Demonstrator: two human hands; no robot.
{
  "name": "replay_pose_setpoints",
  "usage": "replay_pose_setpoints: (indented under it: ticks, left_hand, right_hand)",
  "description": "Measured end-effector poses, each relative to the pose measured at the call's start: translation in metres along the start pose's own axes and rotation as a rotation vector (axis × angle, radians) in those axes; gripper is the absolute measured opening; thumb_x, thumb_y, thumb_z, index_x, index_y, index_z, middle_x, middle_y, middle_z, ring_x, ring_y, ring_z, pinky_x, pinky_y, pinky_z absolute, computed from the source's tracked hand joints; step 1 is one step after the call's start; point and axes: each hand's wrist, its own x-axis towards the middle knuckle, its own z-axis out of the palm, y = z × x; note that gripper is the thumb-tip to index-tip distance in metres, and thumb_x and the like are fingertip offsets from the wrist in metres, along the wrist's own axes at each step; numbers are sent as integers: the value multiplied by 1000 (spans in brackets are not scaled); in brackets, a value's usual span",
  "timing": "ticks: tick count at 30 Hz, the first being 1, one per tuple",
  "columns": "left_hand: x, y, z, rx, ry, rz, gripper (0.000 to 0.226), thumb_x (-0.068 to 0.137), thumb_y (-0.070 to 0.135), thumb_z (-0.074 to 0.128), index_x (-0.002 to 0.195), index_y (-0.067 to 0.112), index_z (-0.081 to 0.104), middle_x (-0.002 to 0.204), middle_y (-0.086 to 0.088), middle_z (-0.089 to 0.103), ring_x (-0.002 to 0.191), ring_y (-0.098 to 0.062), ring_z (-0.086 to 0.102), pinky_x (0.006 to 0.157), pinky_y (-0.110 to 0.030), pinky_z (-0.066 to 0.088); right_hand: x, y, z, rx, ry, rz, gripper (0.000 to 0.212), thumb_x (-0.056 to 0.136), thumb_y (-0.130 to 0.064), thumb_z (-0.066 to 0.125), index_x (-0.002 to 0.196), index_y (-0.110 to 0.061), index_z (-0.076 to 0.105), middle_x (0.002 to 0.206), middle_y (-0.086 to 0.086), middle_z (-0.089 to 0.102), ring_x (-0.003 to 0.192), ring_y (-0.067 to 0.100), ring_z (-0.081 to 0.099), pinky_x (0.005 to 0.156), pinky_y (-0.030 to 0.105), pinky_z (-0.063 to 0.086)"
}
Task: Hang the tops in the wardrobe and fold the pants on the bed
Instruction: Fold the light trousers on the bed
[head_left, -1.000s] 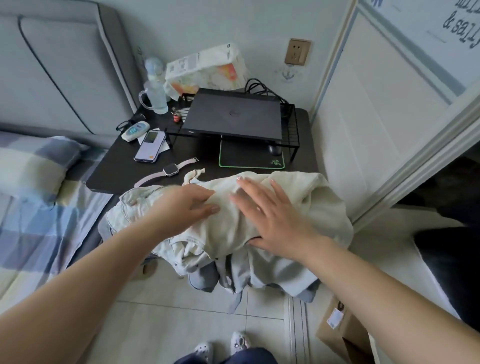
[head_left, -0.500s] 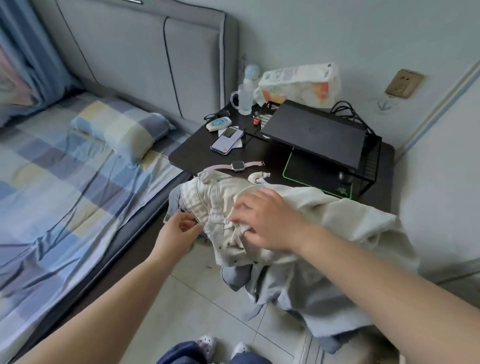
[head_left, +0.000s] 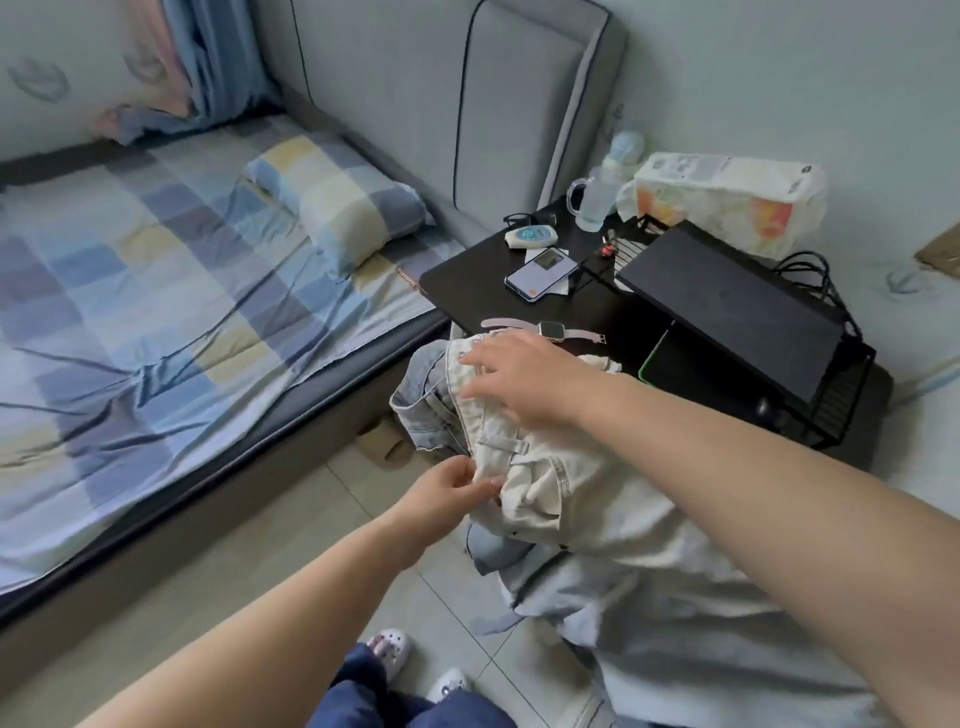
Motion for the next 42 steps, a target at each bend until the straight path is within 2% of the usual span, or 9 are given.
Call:
replay_pose_setpoints:
  ticks: [7, 12, 15, 18, 23, 28, 34, 38, 42]
  left_hand:
    - [-25, 7, -29, 118, 96, 86, 28, 86, 48, 61, 81, 21, 58, 65, 12, 49, 54, -2, 40, 51, -17, 33]
    - [-36, 21, -40, 269, 156, 99, 31, 86, 49, 61, 72, 23, 53, 65, 10, 46, 56, -7, 38, 52, -23, 30]
    - [-39, 24, -47, 266, 205, 47, 27, 81, 52, 66, 98, 31, 60, 88, 14, 60, 79, -3, 56, 65, -19, 42]
    - [-42, 24, -54, 155, 222, -8, 51, 77, 51, 71, 122, 30, 59, 109, 14, 64, 98, -6, 61, 82, -24, 50]
    - [-37, 50, -78, 351, 312, 65, 39, 78, 54, 69, 65, 17, 61, 54, 12, 54, 51, -5, 50, 46, -14, 35]
    - [-36, 121, -130, 623, 567, 332, 33, 83, 46, 65, 64, 21, 56, 62, 5, 55, 63, -16, 52, 57, -32, 41]
    - [-64, 177, -177, 789, 834, 524, 32, 85, 42, 61, 64, 19, 55, 60, 6, 55, 60, -12, 50, 51, -25, 35]
    - [-94, 197, -211, 821, 905, 616, 29, 84, 44, 62, 66, 22, 57, 61, 7, 55, 61, -15, 51, 55, -25, 39]
    - [-134, 210, -262, 864, 1026, 684, 31, 83, 45, 62, 62, 25, 53, 57, 9, 51, 57, -8, 47, 51, -24, 35]
  right_hand:
    - [34, -13, -1, -290, -151, -174, 44, 97, -12, 39, 137, -31, 44, 146, -6, 37, 141, 15, 20, 115, 56, 7]
    - [52, -10, -8, -464, -55, -128, 32, 94, -9, 41, 119, -19, 57, 122, 3, 53, 122, 24, 42, 115, 59, 4]
    - [50, 3, -14, -468, 42, -101, 25, 94, -12, 40, 109, -19, 59, 110, 2, 56, 111, 24, 48, 116, 57, 4]
    - [37, 21, -21, -345, 188, -142, 20, 96, -24, 42, 104, -17, 59, 103, 1, 60, 107, 22, 53, 117, 48, 3]
    - [-7, 50, -51, -71, 346, -95, 21, 94, -31, 51, 93, -11, 57, 82, 8, 63, 84, 29, 61, 101, 36, 36]
    - [-38, 53, -77, -24, 227, -24, 64, 79, -69, 45, 116, -17, 48, 91, 2, 65, 82, 25, 61, 66, 35, 47]
    - [-35, 49, -96, 86, 405, 127, 27, 87, -47, 58, 76, -24, 48, 75, -10, 48, 84, 20, 56, 59, 29, 29]
    - [-19, 27, -128, 320, 601, -8, 13, 80, -24, 66, 87, -13, 65, 93, 3, 61, 87, 21, 55, 78, 34, 42]
    - [8, 2, -176, 573, 675, -20, 21, 81, -32, 62, 72, -15, 54, 61, 3, 55, 56, 19, 47, 55, 33, 38]
